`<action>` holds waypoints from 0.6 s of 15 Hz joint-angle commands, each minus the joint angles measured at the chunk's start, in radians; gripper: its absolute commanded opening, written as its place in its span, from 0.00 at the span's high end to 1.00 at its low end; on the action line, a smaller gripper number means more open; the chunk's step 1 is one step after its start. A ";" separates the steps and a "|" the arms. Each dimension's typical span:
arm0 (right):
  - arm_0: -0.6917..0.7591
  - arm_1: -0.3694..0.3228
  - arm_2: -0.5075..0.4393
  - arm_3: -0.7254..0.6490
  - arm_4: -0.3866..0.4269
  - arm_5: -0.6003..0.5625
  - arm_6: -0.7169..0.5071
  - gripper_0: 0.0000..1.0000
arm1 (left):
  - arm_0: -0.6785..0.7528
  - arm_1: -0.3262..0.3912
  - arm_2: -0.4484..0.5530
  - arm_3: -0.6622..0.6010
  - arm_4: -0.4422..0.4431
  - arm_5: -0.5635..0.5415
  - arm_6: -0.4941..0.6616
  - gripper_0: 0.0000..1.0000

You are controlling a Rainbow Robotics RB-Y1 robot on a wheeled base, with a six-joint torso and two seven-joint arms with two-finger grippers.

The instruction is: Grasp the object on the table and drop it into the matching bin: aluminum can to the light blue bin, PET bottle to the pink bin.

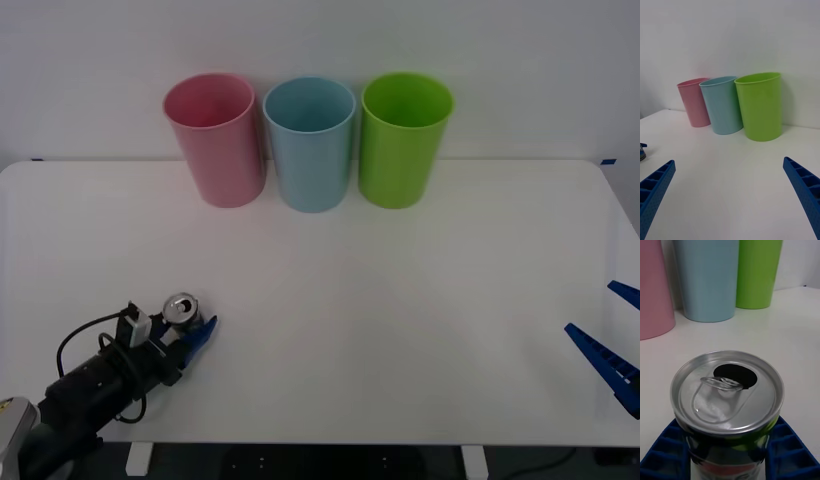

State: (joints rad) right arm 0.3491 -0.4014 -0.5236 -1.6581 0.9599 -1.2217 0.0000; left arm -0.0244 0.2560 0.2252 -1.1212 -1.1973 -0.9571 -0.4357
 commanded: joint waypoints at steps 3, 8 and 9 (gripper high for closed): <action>0.000 0.000 0.000 0.000 0.000 0.000 0.000 0.00 | 0.008 0.000 0.000 -0.002 0.021 0.000 0.002 1.00; 0.000 0.000 0.000 0.000 0.000 0.000 0.000 0.00 | 0.009 0.000 -0.006 -0.025 0.045 -0.002 0.011 1.00; 0.000 0.000 0.000 0.000 0.000 0.000 0.000 0.00 | 0.009 0.000 -0.010 -0.032 0.053 -0.002 0.015 1.00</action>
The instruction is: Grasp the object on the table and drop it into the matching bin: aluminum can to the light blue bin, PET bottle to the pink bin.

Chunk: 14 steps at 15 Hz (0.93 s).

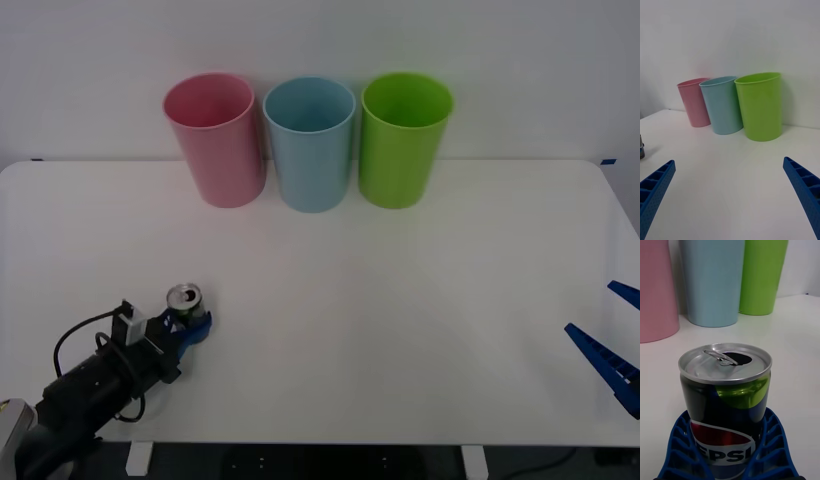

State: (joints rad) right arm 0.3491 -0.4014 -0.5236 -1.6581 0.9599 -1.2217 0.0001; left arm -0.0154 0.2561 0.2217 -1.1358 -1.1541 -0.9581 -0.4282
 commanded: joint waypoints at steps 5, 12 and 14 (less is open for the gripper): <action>0.000 0.000 0.000 0.000 0.000 0.000 0.000 0.00 | 0.006 0.000 -0.015 -0.075 0.102 -0.007 0.034 1.00; 0.000 0.000 0.000 0.000 0.000 0.000 0.000 0.00 | 0.011 0.003 0.076 -0.257 0.134 0.010 0.232 1.00; 0.000 0.000 0.000 0.000 0.000 0.000 0.000 0.00 | 0.011 0.008 0.082 -0.328 0.133 0.035 0.313 1.00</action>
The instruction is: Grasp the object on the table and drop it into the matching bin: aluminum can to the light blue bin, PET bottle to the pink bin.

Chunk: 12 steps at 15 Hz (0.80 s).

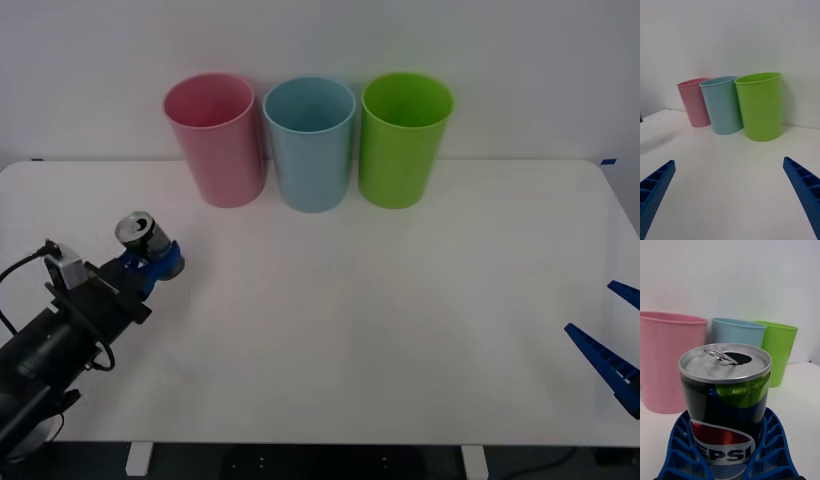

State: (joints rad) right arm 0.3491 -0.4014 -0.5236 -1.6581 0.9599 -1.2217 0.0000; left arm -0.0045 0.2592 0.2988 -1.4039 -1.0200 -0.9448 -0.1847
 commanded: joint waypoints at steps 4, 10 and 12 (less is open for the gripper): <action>0.000 0.000 0.000 0.000 0.000 0.000 0.000 0.00 | -0.017 0.023 -0.027 -0.165 -0.005 0.103 0.197 1.00; 0.000 0.000 0.000 0.000 0.000 0.000 0.000 0.00 | -0.129 0.025 -0.030 -0.202 -0.072 0.158 0.272 1.00; 0.000 0.000 0.000 0.000 0.000 0.000 0.000 0.00 | -0.177 0.023 -0.032 -0.202 -0.109 0.176 0.327 1.00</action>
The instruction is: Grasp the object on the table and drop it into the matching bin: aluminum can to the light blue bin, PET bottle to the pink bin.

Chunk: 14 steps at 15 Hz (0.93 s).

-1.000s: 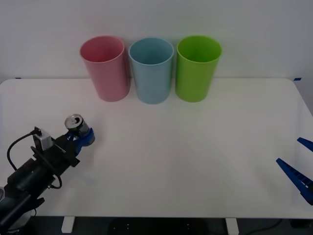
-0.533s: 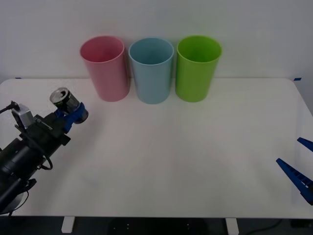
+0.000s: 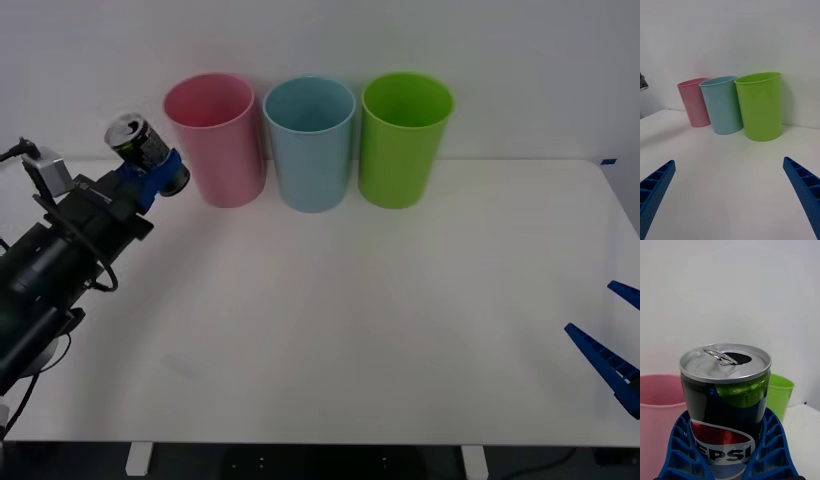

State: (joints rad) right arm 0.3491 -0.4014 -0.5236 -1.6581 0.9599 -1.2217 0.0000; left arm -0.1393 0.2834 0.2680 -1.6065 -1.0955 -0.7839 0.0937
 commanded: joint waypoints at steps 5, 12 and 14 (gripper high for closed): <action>0.000 0.000 0.000 0.000 0.000 0.000 0.000 0.00 | -0.166 -0.001 -0.065 0.005 -0.124 0.163 0.179 1.00; 0.000 0.000 0.000 0.000 0.000 0.000 0.000 0.00 | -0.434 -0.001 -0.211 0.244 -0.182 0.373 0.173 1.00; 0.000 0.000 0.000 0.000 0.000 0.000 0.000 0.00 | -0.539 -0.001 -0.243 0.347 -0.185 0.417 0.172 1.00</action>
State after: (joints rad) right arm 0.3491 -0.4014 -0.5236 -1.6581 0.9599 -1.2217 -0.0001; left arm -0.6353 0.2823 0.0386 -1.3033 -1.2803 -0.3867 0.2674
